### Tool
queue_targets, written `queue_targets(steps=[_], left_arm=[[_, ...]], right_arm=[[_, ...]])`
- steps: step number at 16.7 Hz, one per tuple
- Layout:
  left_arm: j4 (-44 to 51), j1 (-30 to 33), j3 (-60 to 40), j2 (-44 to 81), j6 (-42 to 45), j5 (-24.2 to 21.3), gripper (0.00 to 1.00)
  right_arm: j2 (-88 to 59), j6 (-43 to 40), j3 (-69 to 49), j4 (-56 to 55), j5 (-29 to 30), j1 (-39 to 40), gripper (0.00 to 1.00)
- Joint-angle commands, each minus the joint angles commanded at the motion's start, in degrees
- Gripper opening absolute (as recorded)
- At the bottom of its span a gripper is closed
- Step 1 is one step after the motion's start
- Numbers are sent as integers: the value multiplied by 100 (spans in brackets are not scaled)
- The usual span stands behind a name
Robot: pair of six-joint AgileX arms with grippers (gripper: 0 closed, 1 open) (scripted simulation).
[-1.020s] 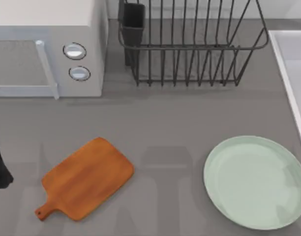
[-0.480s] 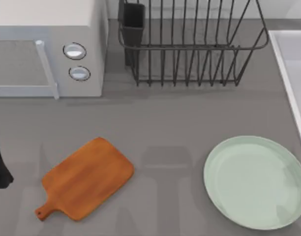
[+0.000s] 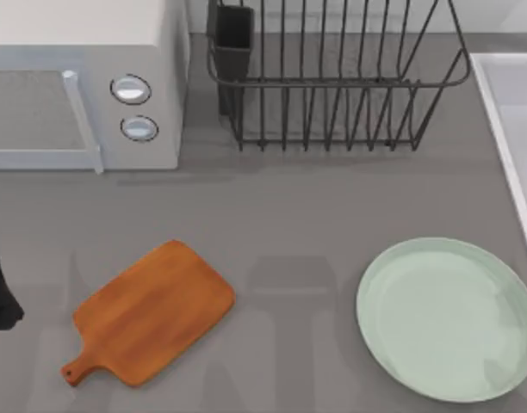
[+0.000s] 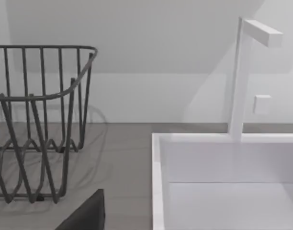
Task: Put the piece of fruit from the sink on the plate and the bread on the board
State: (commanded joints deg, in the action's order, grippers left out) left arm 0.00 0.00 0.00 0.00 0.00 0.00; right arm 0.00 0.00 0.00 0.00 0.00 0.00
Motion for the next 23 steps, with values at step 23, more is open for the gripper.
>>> queue_targets(steps=[23], left_arm=[[0,0,0,0,0,0,100]], right_arm=[[-10507,-1257,-8434,5333,16,-1351,100]])
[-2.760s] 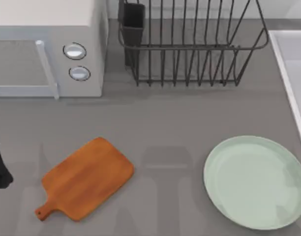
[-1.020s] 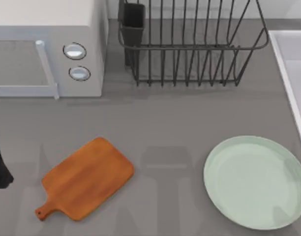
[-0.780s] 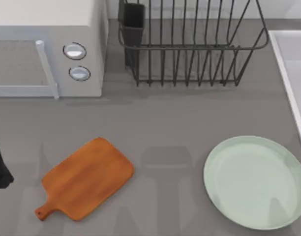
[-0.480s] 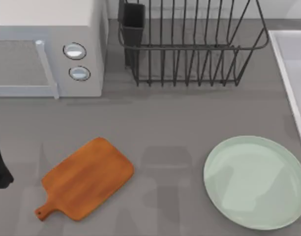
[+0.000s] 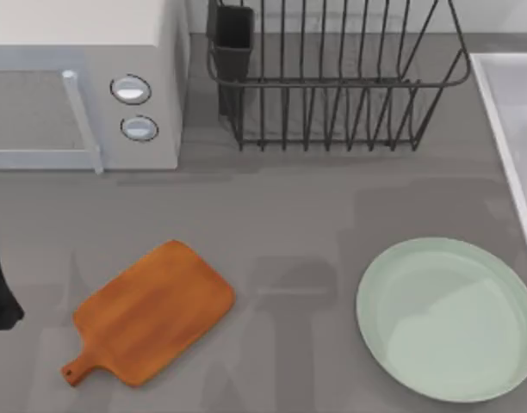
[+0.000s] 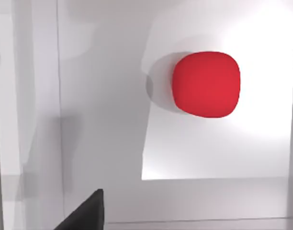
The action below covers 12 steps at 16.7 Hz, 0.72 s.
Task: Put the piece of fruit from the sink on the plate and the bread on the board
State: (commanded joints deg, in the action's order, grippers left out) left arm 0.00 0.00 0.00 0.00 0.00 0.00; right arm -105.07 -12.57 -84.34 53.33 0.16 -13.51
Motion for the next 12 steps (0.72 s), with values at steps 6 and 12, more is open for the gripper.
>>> queue_targets(steps=[6,12], left_arm=[[0,0,0,0,0,0,100],[0,0,0,0,0,0,100]], right_arm=[[-2031,-236,-1586,1003,3,-254,100],[-2230,-261,-1745,1108,3,-281,100]])
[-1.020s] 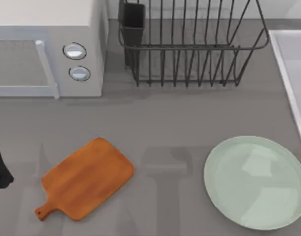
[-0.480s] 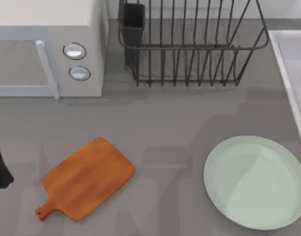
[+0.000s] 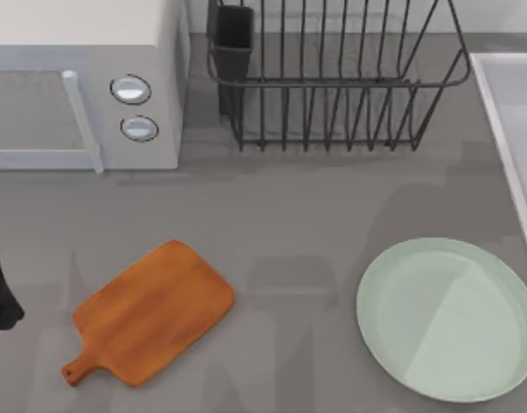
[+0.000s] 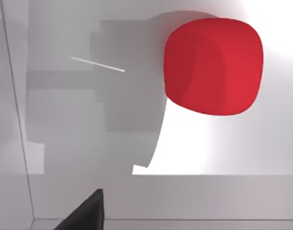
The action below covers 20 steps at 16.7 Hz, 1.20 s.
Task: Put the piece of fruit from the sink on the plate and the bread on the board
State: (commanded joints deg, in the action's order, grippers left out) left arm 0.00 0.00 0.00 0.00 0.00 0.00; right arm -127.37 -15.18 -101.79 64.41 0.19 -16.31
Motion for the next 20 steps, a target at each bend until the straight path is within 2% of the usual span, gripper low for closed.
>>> queue_targets(steps=[5,12,18,20], left_arm=[[0,0,0,0,0,0,100],[0,0,0,0,0,0,100],[0,0,0,0,0,0,100],[0,0,0,0,0,0,100]], right_arm=[[-242,10,231,-427,4,30,100],[-1294,23,1025,-2389,15,11,100],[-1455,24,1132,-2587,16,7,100],[-1455,24,1132,-2587,16,7,85]])
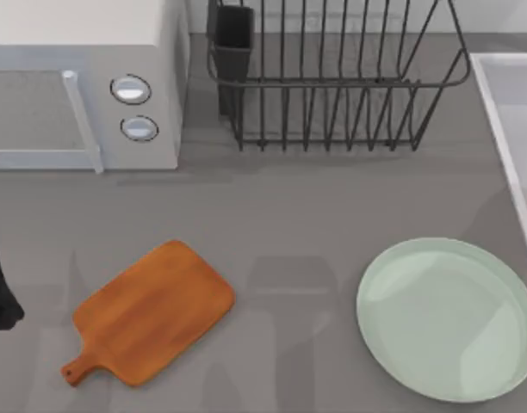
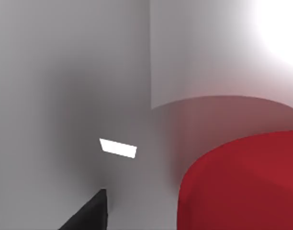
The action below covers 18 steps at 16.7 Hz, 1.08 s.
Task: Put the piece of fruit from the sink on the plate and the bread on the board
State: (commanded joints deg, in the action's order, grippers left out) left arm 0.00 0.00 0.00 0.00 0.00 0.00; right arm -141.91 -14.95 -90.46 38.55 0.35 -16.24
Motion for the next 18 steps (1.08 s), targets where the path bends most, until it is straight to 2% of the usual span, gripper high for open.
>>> queue_targets(steps=[11,18], left_arm=[[0,0,0,0,0,0,100],[0,0,0,0,0,0,100]], right_arm=[[0,0,0,0,0,0,2],[0,0,0,0,0,0,0]])
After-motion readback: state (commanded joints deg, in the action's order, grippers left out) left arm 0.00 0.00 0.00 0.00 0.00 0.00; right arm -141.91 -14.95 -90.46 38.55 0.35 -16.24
